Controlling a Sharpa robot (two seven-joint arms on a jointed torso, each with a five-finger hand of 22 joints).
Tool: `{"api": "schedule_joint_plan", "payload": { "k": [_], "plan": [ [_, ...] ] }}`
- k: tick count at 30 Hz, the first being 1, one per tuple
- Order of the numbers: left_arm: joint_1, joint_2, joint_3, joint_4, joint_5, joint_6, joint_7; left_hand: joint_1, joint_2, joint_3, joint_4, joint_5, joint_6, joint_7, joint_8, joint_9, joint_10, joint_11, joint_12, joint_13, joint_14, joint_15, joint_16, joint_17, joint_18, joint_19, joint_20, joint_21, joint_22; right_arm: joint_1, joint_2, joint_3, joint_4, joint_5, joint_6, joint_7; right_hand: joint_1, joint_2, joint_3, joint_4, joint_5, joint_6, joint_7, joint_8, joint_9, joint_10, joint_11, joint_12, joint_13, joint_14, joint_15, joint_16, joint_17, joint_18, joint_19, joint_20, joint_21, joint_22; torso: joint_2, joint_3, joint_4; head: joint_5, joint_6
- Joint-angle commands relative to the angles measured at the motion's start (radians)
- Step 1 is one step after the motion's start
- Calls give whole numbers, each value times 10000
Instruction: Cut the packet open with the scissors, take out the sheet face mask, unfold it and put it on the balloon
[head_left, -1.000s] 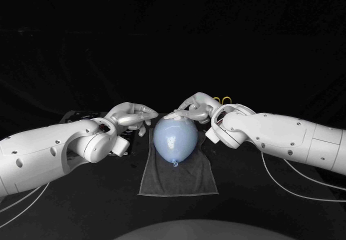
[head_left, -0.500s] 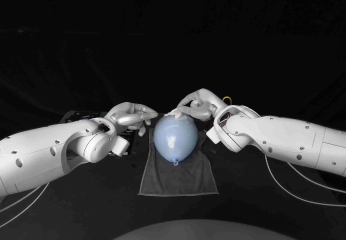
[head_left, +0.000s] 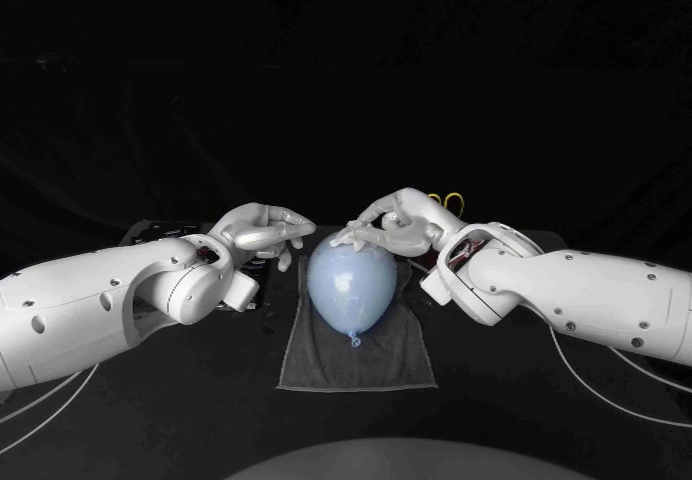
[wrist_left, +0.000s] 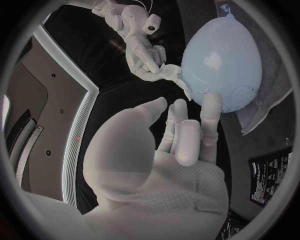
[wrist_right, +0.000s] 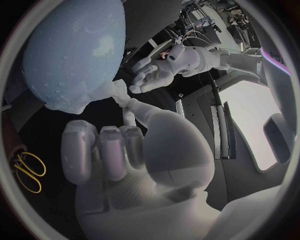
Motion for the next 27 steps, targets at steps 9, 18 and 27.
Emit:
{"api": "schedule_joint_plan", "payload": {
  "k": [9, 18, 27],
  "plan": [
    [8, -27, 10, 45, 55, 162, 375, 261, -11, 171, -85, -39, 83, 9, -8, -88, -460, 19, -728, -489, -538, 25, -276, -924, 328, -639, 44, -560, -792, -274, -398, -14, 908, -2890, 625, -221, -91, -86, 20, -89, 22, 163, -239, 502, 685, 894, -97, 63, 2421, 1256, -360, 35, 2635, -39, 474, -74, 78, 2198, 13, 4, 5, 40, -35],
    [6, 29, 10, 18, -334, 230, 402, 394, -38, 216, -185, -40, -4, -33, -86, -163, -497, -5, -856, -605, -618, 11, -297, -1022, 349, -742, 38, -636, -893, -420, -724, -46, 1400, -4752, 634, -191, -130, -128, 25, -98, 21, 154, -251, 560, 729, 892, -107, 60, 2419, 1256, -369, 35, 2635, -57, 506, -83, 158, 2222, -5, -1, 2, 115, -107],
    [-1, 201, 6, -30, -1923, 484, 315, 484, -156, 152, -304, -40, 7, -52, -186, -260, -308, -37, -624, -534, -649, -18, -293, -1133, 320, -658, 12, -517, -720, -686, -829, -78, 1522, -6025, 496, -250, -138, -197, 40, -121, 22, 104, -263, 605, 767, 765, -119, -104, 2255, 1256, -380, 35, 2635, -50, 493, -94, 126, 2212, 20, 10, 5, 170, -176]
  ]
}}
